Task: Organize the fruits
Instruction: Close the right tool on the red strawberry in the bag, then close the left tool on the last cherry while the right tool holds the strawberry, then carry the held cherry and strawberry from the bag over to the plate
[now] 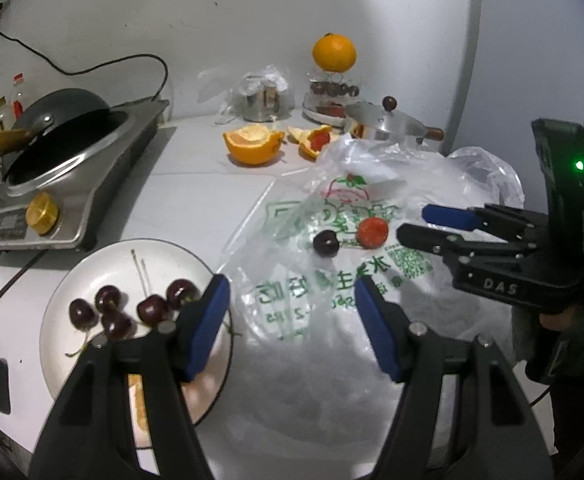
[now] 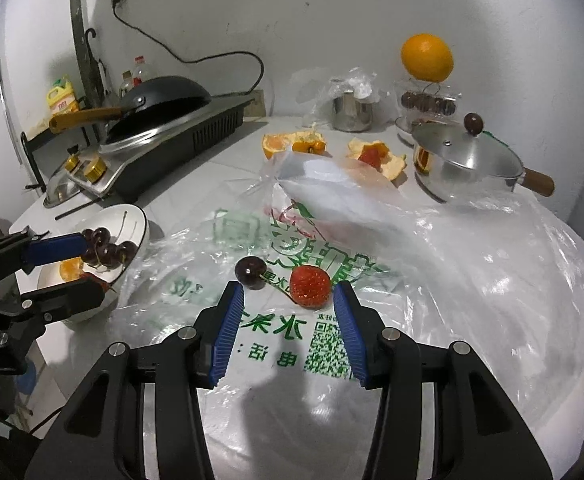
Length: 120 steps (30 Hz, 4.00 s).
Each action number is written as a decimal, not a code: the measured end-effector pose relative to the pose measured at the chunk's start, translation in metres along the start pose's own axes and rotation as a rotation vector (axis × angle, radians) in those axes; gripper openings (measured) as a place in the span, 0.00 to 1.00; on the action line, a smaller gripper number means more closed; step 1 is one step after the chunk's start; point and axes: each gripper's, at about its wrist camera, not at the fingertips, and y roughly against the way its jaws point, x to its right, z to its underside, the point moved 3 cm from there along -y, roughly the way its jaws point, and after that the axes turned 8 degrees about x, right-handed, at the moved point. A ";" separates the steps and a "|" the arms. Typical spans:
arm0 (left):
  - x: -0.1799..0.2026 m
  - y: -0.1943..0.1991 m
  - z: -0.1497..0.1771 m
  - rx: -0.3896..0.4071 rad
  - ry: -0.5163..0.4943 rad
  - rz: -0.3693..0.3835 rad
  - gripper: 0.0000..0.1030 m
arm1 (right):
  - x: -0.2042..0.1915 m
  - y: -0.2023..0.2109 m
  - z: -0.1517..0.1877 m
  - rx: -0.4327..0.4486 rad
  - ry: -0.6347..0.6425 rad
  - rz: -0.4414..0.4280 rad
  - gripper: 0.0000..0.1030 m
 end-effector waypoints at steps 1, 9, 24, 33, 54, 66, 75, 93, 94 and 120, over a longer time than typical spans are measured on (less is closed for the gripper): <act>0.001 -0.003 0.000 -0.005 0.000 0.000 0.64 | 0.001 -0.003 0.000 -0.005 0.000 -0.002 0.48; 0.002 -0.033 -0.005 -0.037 0.000 0.009 0.64 | 0.012 -0.040 0.001 -0.072 -0.013 -0.015 0.48; 0.008 -0.064 -0.011 -0.067 -0.023 0.034 0.64 | 0.019 -0.068 0.006 -0.152 -0.046 -0.031 0.33; 0.033 -0.082 -0.016 -0.092 -0.123 0.026 0.64 | 0.028 -0.034 -0.006 -0.059 -0.073 -0.040 0.33; 0.056 -0.135 -0.007 -0.173 -0.382 0.045 0.43 | 0.060 -0.012 0.001 0.007 -0.161 -0.016 0.33; 0.049 -0.121 -0.008 -0.172 -0.337 0.076 0.27 | 0.057 -0.007 -0.003 0.015 -0.154 0.000 0.33; 0.053 -0.092 -0.011 -0.131 -0.301 0.112 0.27 | 0.043 0.008 -0.008 0.030 -0.128 0.011 0.33; 0.042 -0.033 -0.013 -0.048 -0.258 0.112 0.27 | 0.008 0.038 -0.011 0.050 -0.077 0.023 0.33; 0.041 -0.029 -0.012 -0.044 -0.253 0.109 0.27 | 0.007 0.040 -0.011 0.051 -0.075 0.024 0.33; 0.006 0.045 0.003 0.037 -0.160 0.089 0.27 | -0.054 0.071 -0.014 0.077 0.013 0.008 0.33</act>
